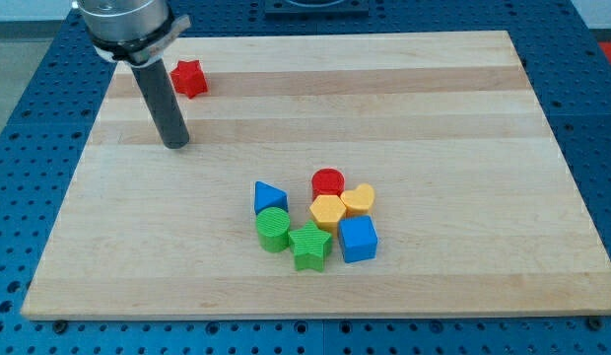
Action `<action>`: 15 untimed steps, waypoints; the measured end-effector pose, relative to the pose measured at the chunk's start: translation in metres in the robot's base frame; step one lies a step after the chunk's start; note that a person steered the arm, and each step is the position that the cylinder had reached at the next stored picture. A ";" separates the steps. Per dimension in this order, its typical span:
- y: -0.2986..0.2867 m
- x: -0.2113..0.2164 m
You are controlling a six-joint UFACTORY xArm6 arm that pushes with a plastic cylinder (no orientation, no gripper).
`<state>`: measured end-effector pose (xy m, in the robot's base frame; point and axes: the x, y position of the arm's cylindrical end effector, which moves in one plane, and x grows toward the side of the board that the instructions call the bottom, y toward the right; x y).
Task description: Move the red star to the top center of the board
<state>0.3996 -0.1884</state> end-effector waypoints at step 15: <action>0.017 -0.123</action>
<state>0.2765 -0.1717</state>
